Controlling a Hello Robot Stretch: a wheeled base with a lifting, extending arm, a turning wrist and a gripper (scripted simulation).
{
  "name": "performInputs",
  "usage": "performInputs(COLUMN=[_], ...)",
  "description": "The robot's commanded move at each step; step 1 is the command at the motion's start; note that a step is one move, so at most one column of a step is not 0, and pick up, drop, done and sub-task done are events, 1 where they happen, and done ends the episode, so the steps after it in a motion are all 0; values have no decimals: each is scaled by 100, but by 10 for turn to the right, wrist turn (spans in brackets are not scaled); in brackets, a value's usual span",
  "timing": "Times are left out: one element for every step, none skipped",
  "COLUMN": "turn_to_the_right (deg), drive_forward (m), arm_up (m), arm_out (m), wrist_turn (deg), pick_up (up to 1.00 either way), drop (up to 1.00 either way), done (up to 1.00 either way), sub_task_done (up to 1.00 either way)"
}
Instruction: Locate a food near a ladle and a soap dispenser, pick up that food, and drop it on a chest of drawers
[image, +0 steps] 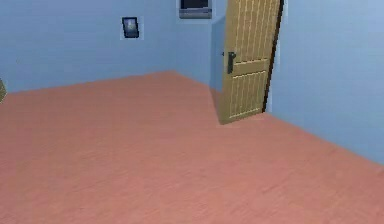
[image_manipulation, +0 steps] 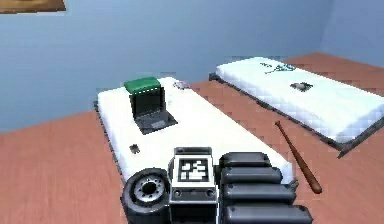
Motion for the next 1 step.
performInputs(turn_to_the_right=[0], drive_forward=[100], arm_up=[0], arm_out=[0], wrist_turn=[0], pick_up=[0], drop=[0], done=[0], sub_task_done=[0])
